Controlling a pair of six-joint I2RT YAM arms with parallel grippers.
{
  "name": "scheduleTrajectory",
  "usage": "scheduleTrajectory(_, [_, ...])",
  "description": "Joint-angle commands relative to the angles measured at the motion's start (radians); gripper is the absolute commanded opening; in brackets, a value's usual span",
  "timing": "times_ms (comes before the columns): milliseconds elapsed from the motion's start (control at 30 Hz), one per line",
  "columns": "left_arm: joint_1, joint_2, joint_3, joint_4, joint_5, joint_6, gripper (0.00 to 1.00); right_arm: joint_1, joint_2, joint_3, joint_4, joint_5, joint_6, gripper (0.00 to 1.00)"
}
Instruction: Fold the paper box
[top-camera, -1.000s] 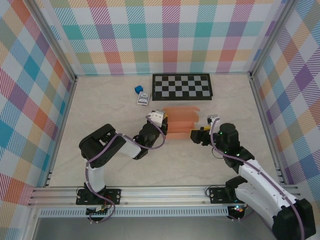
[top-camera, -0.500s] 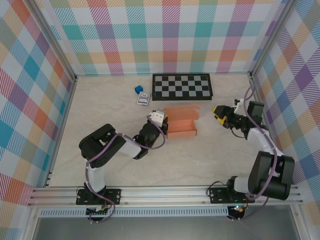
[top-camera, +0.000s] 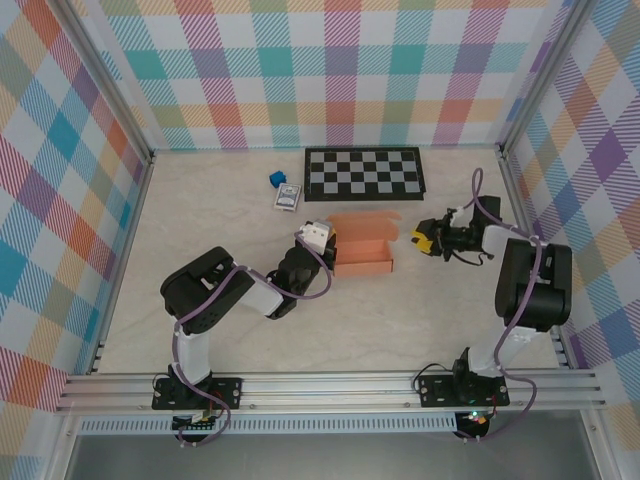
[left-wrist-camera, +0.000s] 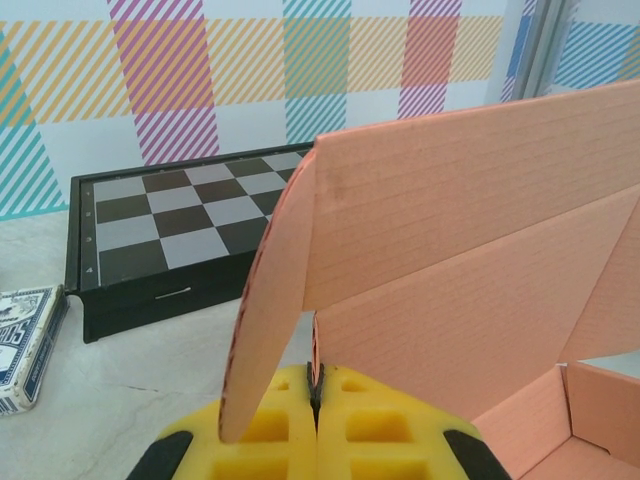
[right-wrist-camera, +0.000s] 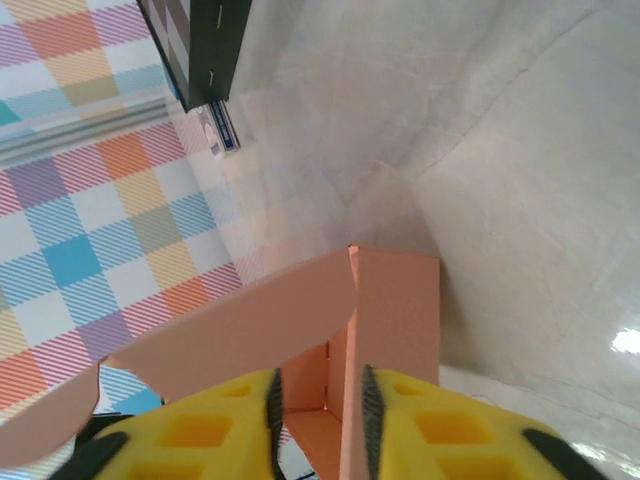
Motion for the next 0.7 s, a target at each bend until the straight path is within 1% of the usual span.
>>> scheduleTrajectory(0, [0.005, 0.023, 0.002, -0.001, 0.026, 0.019, 0.00, 0.031, 0.033, 0.079, -0.049, -0.028, -0.018, 0.24])
scheduleTrajectory(133, [-0.002, 0.016, -0.007, -0.001, 0.035, 0.019, 0.00, 0.063, 0.080, 0.150, -0.096, -0.013, -0.055, 0.21])
scheduleTrajectory(200, [-0.008, 0.015, -0.010, -0.001, 0.032, 0.018, 0.00, 0.073, 0.099, 0.171, -0.109, -0.024, -0.063, 0.17])
scheduleTrajectory(267, [-0.012, 0.015, -0.009, -0.003, 0.022, 0.017, 0.00, 0.095, 0.100, 0.177, -0.122, -0.034, -0.068, 0.16])
scheduleTrajectory(400, [-0.019, 0.018, -0.002, -0.015, 0.016, 0.002, 0.00, 0.145, 0.055, 0.131, -0.123, -0.022, -0.062, 0.16])
scheduleTrajectory(467, [-0.029, 0.024, 0.004, -0.017, 0.002, -0.009, 0.00, 0.153, 0.035, 0.093, -0.107, -0.013, -0.052, 0.15])
scheduleTrajectory(667, [-0.059, 0.047, 0.030, -0.004, -0.039, 0.019, 0.01, 0.163, -0.007, -0.007, -0.018, -0.006, 0.009, 0.14])
